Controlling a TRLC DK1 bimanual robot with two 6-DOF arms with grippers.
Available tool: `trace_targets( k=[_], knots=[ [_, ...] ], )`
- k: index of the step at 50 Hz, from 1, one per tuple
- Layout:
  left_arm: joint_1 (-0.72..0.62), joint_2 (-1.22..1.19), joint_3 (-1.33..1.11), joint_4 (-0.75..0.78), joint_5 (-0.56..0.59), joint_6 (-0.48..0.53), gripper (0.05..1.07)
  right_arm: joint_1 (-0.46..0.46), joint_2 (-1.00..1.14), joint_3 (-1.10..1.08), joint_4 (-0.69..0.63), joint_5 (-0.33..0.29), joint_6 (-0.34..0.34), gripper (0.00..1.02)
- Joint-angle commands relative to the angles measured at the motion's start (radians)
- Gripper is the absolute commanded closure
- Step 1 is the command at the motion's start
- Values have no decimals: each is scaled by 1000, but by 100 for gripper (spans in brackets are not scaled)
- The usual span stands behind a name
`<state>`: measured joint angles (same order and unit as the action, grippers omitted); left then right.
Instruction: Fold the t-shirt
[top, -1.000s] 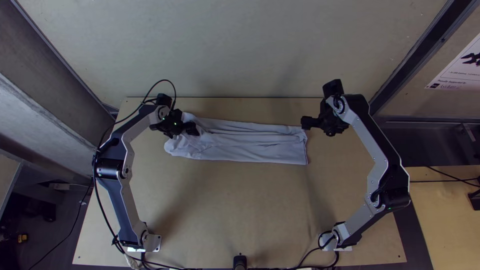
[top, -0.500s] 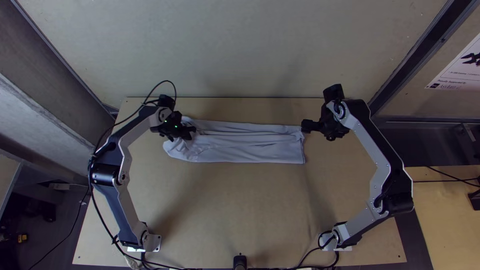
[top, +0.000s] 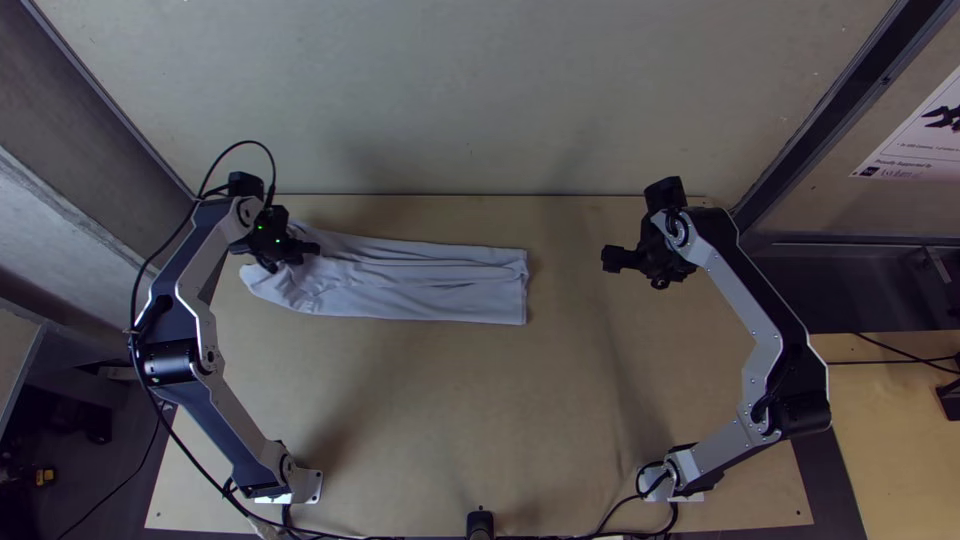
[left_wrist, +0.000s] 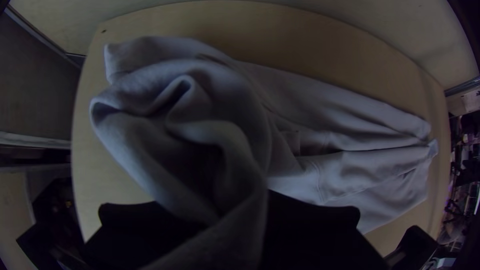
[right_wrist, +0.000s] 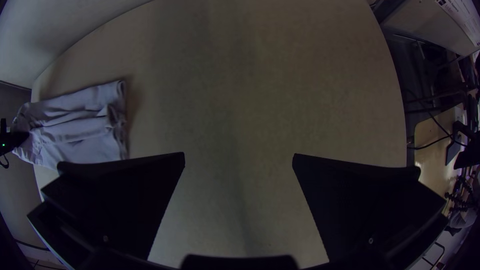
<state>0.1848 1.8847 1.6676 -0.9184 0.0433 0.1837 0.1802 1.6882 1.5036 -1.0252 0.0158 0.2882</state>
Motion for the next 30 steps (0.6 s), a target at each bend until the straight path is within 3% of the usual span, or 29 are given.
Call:
trace_targets(
  k=[1, 10, 15, 24, 30],
  knots=[
    [39, -49, 29, -10, -39, 89, 104, -13, -35, -26, 8, 10, 23, 3],
    [19, -90, 32, -2, -163, 138, 105, -16, -48, -56, 24, 10, 23, 3],
    [-42, -131, 34, -7, -209, 145, 104, -16, -59, -69, 28, 10, 23, 3],
    [-176, -151, 34, -60, -399, 131, 104, -21, -78, -86, 30, 10, 23, 3],
    [-245, -164, 34, -76, -422, 103, 105, -33, -93, -105, 36, 10, 22, 3]
  ],
)
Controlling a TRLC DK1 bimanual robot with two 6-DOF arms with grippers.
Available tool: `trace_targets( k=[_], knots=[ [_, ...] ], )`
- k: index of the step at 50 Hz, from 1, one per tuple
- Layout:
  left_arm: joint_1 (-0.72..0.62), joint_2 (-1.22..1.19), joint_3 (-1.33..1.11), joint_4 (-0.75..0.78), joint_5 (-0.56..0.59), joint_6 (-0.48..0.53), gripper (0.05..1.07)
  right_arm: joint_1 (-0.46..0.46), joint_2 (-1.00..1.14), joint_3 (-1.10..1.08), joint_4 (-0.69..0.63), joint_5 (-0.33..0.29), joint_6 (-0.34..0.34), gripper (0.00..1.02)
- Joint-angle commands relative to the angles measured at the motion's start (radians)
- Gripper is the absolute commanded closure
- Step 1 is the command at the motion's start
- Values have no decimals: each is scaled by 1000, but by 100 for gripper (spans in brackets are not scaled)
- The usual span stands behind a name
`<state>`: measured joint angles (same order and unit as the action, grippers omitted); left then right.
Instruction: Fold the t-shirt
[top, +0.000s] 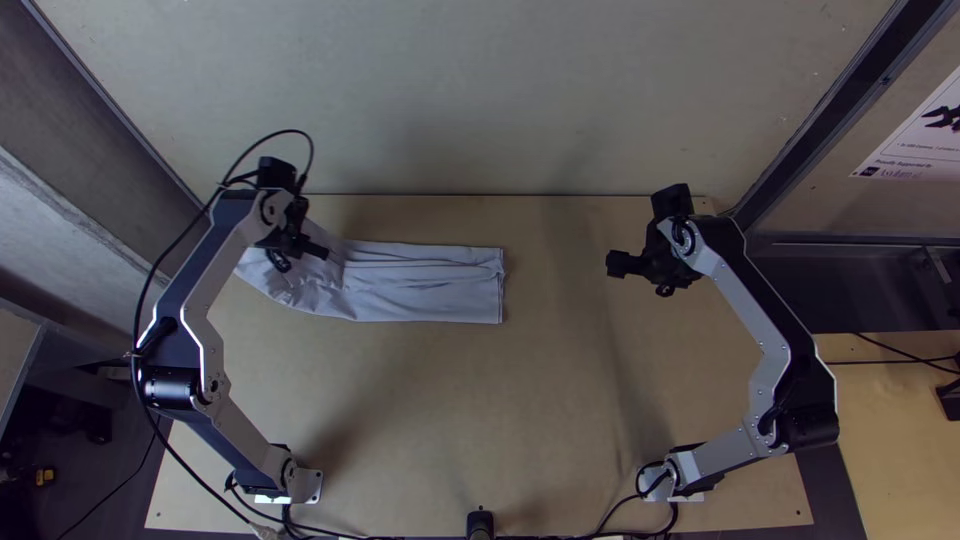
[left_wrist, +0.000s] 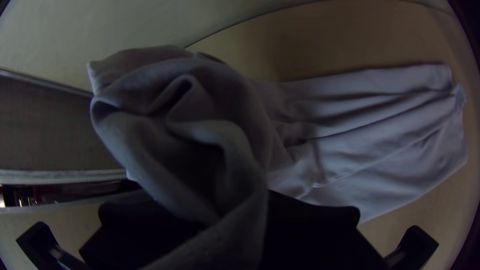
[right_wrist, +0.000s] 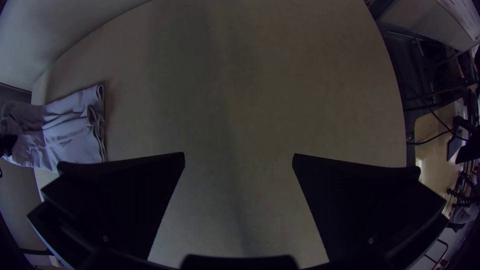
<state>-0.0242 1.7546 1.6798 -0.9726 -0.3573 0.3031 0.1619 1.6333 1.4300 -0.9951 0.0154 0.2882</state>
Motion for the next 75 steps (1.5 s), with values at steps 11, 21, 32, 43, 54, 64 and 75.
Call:
trace_targets(
  k=[11, 21, 32, 43, 54, 64, 75],
  knots=[
    [-148, 2, 93, -100, -40, -85, 104, -38, -55, -46, 6, 11, 22, 3],
    [-269, 106, 241, -219, -94, -183, 105, -41, -72, -57, 6, 11, 22, 3],
    [-399, 232, 374, -301, -150, -266, 104, -59, -84, -62, 6, 11, 19, 3],
    [-490, 382, 554, -393, -175, -329, 104, -88, -95, -89, 18, 9, 6, 3],
    [-574, 444, 587, -382, -144, -369, 104, -94, -113, -120, 32, 9, 3, 3],
    [-629, 490, 615, -350, -95, -398, 104, -94, -124, -155, 46, 9, 3, 3],
    [-655, 517, 624, -256, 112, -527, 78, -87, -130, -181, 52, 9, 12, 3]
  ],
)
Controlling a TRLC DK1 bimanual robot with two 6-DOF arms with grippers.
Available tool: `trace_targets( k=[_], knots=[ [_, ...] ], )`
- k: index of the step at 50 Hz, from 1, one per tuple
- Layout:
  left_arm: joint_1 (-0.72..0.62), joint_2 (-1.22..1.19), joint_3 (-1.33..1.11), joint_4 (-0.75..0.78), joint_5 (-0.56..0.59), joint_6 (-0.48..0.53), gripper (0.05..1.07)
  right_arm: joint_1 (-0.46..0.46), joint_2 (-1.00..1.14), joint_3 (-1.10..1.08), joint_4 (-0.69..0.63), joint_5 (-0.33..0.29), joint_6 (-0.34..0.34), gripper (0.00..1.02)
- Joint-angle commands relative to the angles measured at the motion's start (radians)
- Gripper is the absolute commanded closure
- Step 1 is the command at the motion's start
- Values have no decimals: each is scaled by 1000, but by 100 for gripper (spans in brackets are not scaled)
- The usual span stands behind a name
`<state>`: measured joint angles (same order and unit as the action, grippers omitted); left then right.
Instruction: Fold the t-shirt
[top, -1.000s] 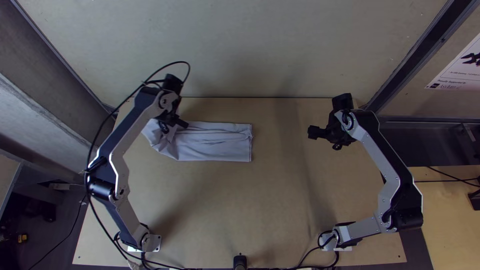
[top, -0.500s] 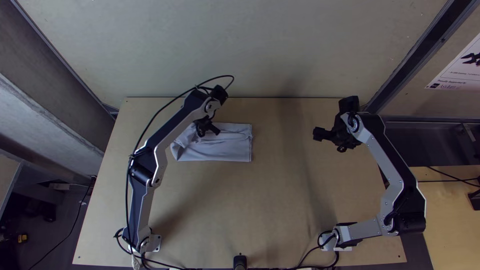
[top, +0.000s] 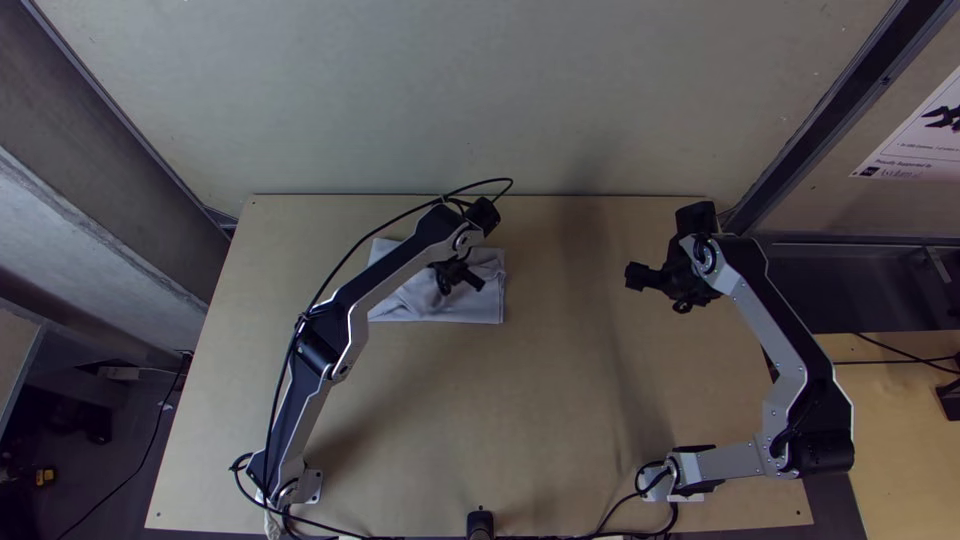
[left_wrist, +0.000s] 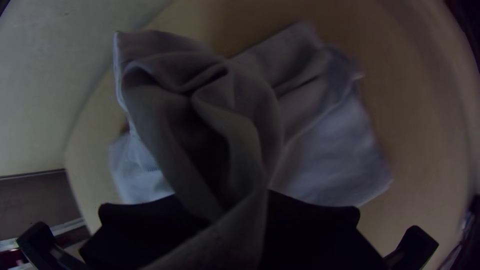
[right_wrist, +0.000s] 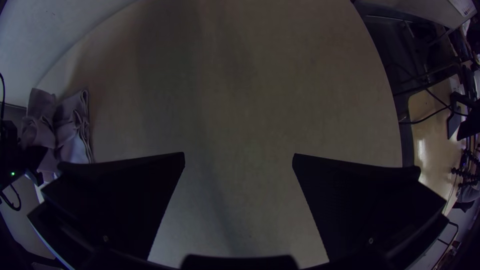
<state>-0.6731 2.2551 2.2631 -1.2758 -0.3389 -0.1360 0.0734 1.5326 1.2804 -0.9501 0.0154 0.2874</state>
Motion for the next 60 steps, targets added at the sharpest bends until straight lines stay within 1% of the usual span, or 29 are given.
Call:
trace_targets(
  k=[1, 2, 3, 4, 7, 8, 9, 10, 14, 29, 39, 46, 51, 55, 60],
  knots=[
    [-5, 17, 42, 76, 149, -114, 56, 3, -31, -35, 8, 9, 16, 3],
    [-2, 15, 42, 107, 196, -131, 39, 5, -31, -39, 10, 9, 16, 3],
    [4, 14, 42, 151, 265, -165, 19, 8, -32, -46, 11, 9, 19, 3],
    [14, 14, 47, 181, 337, -211, 9, 11, -34, -53, 13, 9, 19, 3],
    [46, 17, 69, 277, 580, -369, 10, 20, -40, -73, 22, 9, 19, 3],
    [56, 21, 76, 319, 635, -433, 10, 25, -43, -81, 27, 9, 19, 3],
    [56, 29, 90, 352, 652, -487, 10, 28, -46, -90, 31, 9, 19, 3],
    [55, 40, 108, 366, 649, -516, 10, 29, -51, -98, 34, 9, 19, 3],
    [37, 72, 125, 414, 629, -516, 10, 34, -63, -118, 37, 9, 19, 3],
    [33, 80, 124, 411, 641, -528, 10, 31, -69, -124, 53, 11, 16, 4],
    [47, 52, 105, 405, 644, -504, 10, 39, -57, -98, 57, 11, 18, 4],
    [93, -22, 50, 382, 643, -416, 10, 32, -52, -47, 57, 12, -7, 4],
    [153, -89, 16, 360, 640, -335, 10, 26, -58, 11, 57, 12, -57, 4],
    [213, -146, 0, 342, 626, -298, 10, 23, -63, 63, 57, 12, -119, 3],
    [271, -235, -37, 319, 561, -205, 10, 16, -54, 132, 57, 11, -191, 4]
  ],
)
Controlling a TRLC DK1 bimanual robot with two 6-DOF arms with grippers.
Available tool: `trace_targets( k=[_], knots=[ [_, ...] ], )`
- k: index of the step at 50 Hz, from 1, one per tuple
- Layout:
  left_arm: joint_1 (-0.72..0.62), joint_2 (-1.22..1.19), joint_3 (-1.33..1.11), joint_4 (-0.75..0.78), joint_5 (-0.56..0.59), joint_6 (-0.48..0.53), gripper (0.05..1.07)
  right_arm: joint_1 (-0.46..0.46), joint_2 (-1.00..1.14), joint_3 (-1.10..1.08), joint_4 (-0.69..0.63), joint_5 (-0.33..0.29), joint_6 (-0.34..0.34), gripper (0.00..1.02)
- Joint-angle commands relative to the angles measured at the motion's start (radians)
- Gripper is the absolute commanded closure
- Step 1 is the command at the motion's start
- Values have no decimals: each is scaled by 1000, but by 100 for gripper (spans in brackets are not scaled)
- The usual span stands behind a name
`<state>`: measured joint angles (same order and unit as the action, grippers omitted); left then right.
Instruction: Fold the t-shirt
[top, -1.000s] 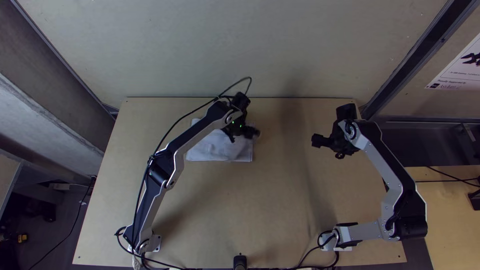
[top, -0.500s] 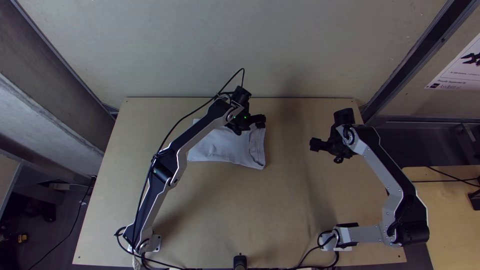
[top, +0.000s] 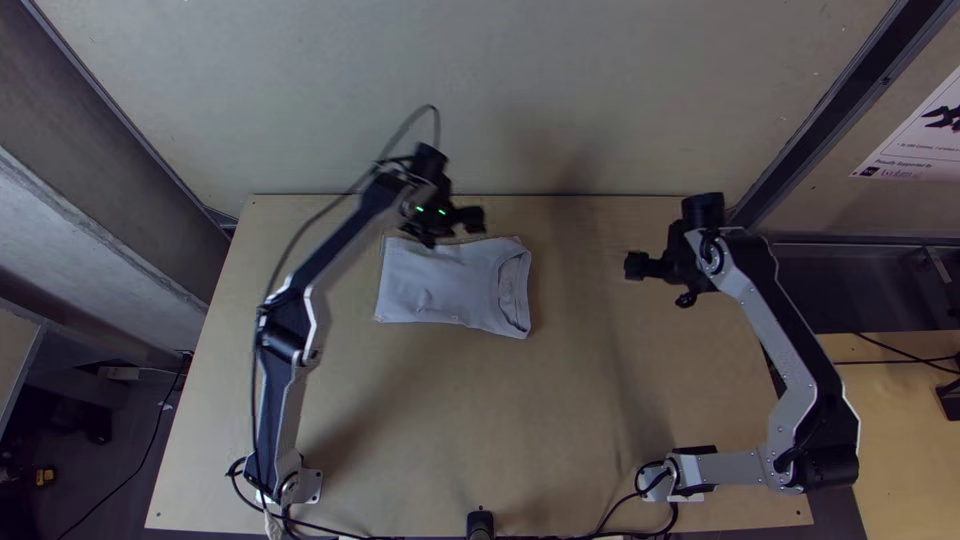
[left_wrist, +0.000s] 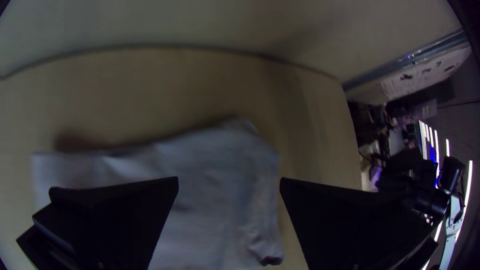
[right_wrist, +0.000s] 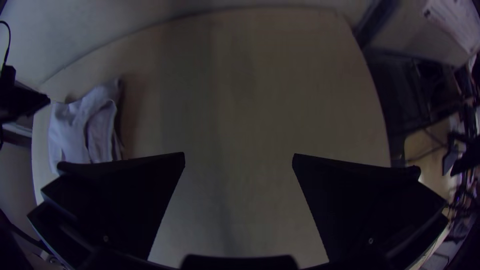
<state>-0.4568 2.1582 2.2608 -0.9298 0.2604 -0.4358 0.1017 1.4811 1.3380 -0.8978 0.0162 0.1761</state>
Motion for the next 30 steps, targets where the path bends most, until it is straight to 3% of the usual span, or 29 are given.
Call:
trace_targets(
  k=[1, 17, 24, 30],
  knots=[
    [67, -158, -46, -29, -47, 115, 10, -14, -2, 87, 5, 10, -89, 4],
    [250, -420, -113, -37, -222, 327, 10, -28, -22, 383, 3, 11, -130, 3],
    [323, -535, -170, -18, -225, 388, 10, -13, -61, 469, 22, 11, -130, 4],
    [377, -666, -288, 57, -225, 425, 10, 1, -116, 464, 96, 11, -181, 4]
  ],
)
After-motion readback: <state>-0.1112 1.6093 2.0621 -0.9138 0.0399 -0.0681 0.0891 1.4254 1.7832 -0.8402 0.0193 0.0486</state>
